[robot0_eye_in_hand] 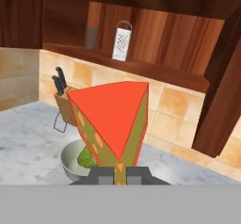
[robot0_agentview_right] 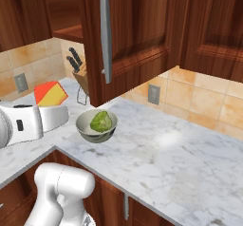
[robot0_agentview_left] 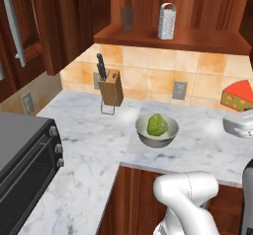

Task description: Pick the cheese from the fridge and the cheese grater from the cabinet and place them next to the salad bowl.

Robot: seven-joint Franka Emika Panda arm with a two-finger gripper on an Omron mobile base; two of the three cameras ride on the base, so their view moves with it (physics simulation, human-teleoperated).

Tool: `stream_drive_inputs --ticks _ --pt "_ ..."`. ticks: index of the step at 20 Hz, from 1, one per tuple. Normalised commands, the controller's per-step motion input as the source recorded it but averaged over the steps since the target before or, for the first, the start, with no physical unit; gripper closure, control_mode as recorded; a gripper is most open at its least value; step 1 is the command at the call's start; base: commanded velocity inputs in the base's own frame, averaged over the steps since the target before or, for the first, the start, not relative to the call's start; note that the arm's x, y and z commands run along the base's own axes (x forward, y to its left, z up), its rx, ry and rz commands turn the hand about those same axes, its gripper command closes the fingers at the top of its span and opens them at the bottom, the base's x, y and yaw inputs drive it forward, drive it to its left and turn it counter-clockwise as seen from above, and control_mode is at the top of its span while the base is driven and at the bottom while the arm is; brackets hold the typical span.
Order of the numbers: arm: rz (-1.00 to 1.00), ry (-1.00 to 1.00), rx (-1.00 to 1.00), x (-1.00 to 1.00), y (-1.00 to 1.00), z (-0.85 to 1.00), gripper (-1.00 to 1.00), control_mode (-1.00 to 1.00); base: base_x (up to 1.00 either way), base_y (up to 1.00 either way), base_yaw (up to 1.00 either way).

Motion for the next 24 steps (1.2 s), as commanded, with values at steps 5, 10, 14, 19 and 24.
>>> stream_drive_inputs --ticks 5,10,14,19,24 --pt "-0.02 0.00 0.00 0.27 0.00 -0.03 1.00 -1.00 0.09 0.00 0.00" --pt "-0.05 0.03 0.00 0.23 0.11 -0.22 1.00 -1.00 0.00 0.00 0.00" --pt "-0.13 -0.01 0.00 -0.09 0.68 -0.26 1.00 -1.00 0.00 0.00 0.00" --pt "-0.20 0.07 0.00 0.00 0.30 -0.25 1.00 -1.00 0.00 0.00 0.00" --pt "-0.17 0.15 0.00 0.00 0.05 -0.20 1.00 -1.00 0.00 0.00 0.00"
